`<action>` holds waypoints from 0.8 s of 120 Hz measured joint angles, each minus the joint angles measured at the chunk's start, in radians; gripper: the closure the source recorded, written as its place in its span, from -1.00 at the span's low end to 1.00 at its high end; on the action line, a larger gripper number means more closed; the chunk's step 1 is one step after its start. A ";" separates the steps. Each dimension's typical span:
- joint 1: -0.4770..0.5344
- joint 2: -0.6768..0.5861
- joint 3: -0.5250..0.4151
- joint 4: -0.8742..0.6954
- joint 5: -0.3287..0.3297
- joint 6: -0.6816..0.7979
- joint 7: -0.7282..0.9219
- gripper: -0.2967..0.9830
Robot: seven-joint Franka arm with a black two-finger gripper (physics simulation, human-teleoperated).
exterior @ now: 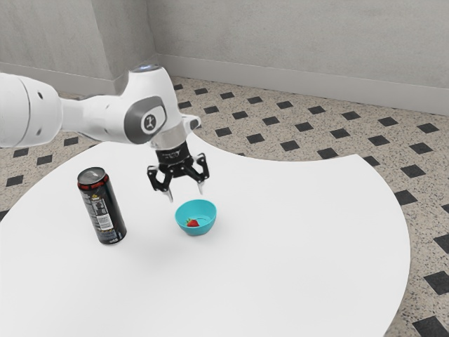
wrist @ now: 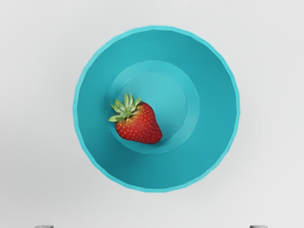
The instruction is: Take strawberry from the bowl
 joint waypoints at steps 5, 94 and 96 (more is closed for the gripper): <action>-0.004 0.028 0.012 0.022 0.001 0.007 -0.022 -0.20; -0.078 0.275 0.121 0.135 -0.058 0.060 -0.203 0.25; -0.078 0.277 0.121 0.135 -0.058 0.061 -0.205 0.25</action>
